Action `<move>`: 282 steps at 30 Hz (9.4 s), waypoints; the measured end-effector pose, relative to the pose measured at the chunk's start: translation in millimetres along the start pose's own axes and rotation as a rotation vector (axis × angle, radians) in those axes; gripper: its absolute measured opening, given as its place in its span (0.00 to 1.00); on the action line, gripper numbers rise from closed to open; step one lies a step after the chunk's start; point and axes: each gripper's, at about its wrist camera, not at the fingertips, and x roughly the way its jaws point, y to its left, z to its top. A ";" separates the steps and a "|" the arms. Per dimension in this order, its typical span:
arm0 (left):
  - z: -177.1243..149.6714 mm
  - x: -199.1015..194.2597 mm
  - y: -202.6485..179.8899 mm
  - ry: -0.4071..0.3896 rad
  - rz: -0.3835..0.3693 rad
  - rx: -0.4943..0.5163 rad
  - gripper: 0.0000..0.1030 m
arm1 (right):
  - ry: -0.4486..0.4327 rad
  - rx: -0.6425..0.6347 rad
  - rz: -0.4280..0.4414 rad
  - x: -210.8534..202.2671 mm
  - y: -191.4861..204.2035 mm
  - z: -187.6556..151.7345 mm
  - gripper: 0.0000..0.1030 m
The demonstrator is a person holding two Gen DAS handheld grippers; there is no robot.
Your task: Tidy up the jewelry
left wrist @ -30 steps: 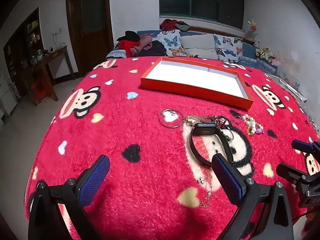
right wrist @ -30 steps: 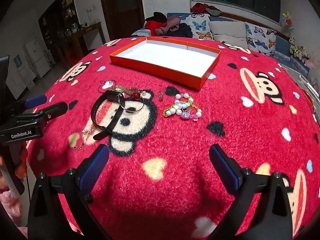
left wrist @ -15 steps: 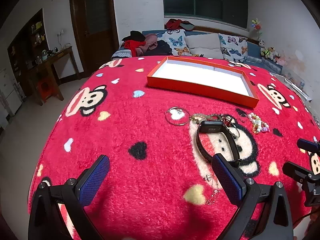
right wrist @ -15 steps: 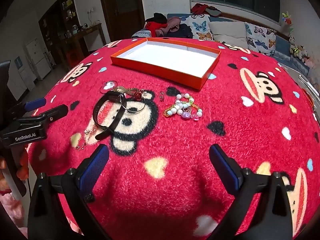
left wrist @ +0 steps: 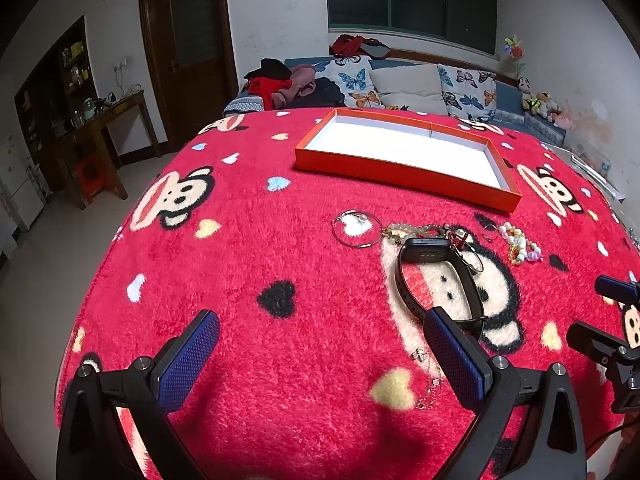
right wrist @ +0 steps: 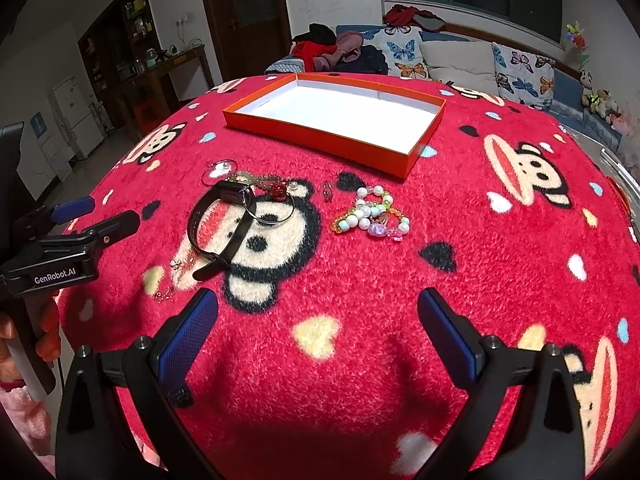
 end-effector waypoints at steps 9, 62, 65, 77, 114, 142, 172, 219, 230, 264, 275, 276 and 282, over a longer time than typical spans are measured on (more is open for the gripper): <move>0.5 2.2 1.8 0.002 0.002 -0.002 1.00 | -0.001 0.002 0.002 0.5 -0.3 0.1 0.96; 14.8 37.5 2.6 0.056 -0.010 0.024 1.00 | 0.170 -0.127 0.353 73.9 -2.4 56.8 0.64; 16.5 42.3 2.2 0.067 -0.028 0.019 1.00 | 0.195 -0.191 0.368 79.7 -2.3 62.2 0.62; 21.5 56.6 0.2 0.086 -0.090 0.022 1.00 | 0.251 -0.465 0.464 96.3 1.5 79.4 0.61; 42.6 67.5 -37.5 0.109 -0.215 0.074 1.00 | 0.274 -0.561 0.607 95.6 -8.1 93.4 0.47; 51.3 101.2 -71.5 0.155 -0.244 0.081 0.59 | 0.175 -0.302 0.446 64.2 -50.2 87.7 0.47; 259.4 207.1 -21.6 0.093 -0.254 0.166 0.59 | 0.134 -0.004 0.147 151.2 -91.6 174.9 0.47; 217.5 221.4 -22.1 0.102 -0.190 0.197 0.65 | 0.118 -0.081 0.085 131.1 -77.7 150.1 0.55; 156.5 140.7 -13.8 0.062 -0.239 0.171 0.65 | 0.081 -0.092 0.093 84.7 -65.5 104.6 0.57; 61.9 70.8 -35.4 0.051 -0.315 0.144 0.65 | 0.136 -0.094 0.155 78.8 -58.8 52.3 0.36; 57.1 69.6 -38.9 0.048 -0.346 0.162 0.65 | 0.181 -0.154 0.185 79.9 -56.6 47.7 0.31; 56.7 70.0 -39.8 0.048 -0.352 0.167 0.65 | 0.185 -0.170 0.183 78.7 -55.5 46.5 0.29; 55.2 74.2 -47.9 0.056 -0.401 0.185 0.65 | 0.191 -0.212 0.168 77.3 -55.9 45.1 0.23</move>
